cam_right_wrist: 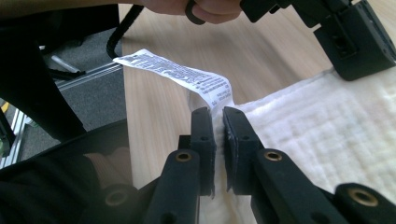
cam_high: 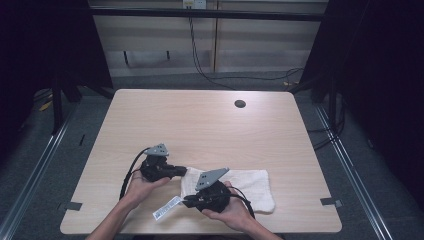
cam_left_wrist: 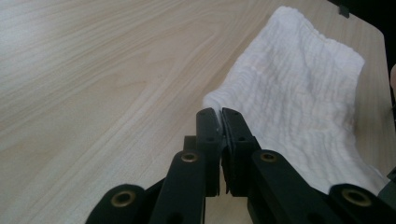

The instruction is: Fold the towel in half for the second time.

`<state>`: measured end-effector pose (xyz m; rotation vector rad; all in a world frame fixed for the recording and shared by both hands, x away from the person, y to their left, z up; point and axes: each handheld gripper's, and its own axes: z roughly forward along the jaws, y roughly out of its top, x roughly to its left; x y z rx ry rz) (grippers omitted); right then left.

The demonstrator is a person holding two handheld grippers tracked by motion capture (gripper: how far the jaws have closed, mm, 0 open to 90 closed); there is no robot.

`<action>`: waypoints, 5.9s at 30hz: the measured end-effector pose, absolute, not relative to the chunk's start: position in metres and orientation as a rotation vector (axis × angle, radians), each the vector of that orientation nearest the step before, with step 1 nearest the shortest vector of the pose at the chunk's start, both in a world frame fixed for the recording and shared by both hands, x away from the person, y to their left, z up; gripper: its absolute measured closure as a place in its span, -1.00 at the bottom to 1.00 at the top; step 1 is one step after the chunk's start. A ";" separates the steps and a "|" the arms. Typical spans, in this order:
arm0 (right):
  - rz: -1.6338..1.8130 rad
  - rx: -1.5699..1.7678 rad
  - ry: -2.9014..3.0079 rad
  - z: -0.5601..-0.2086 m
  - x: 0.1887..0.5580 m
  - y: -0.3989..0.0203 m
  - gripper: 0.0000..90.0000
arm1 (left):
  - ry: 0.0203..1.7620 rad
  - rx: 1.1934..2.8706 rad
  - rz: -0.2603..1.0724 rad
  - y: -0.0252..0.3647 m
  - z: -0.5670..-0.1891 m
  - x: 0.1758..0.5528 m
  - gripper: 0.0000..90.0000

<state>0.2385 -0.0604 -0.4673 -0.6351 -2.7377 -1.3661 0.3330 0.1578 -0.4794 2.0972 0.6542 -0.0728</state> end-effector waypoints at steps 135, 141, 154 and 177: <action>-1.296 -1.016 -2.791 -0.483 0.228 -0.164 0.39 | 0.612 2.188 -0.136 0.022 -0.486 0.359 0.57; -1.300 -1.074 -2.766 -0.485 0.227 -0.177 0.27 | 0.598 2.146 -0.152 0.024 -0.483 0.362 0.35; -1.297 -1.242 -2.771 -0.481 0.231 -0.203 0.02 | 0.609 2.112 -0.125 0.040 -0.471 0.355 0.02; -1.473 -1.447 -2.704 -0.452 0.247 -0.255 -0.03 | 0.720 2.150 0.103 0.128 -0.438 0.322 -0.03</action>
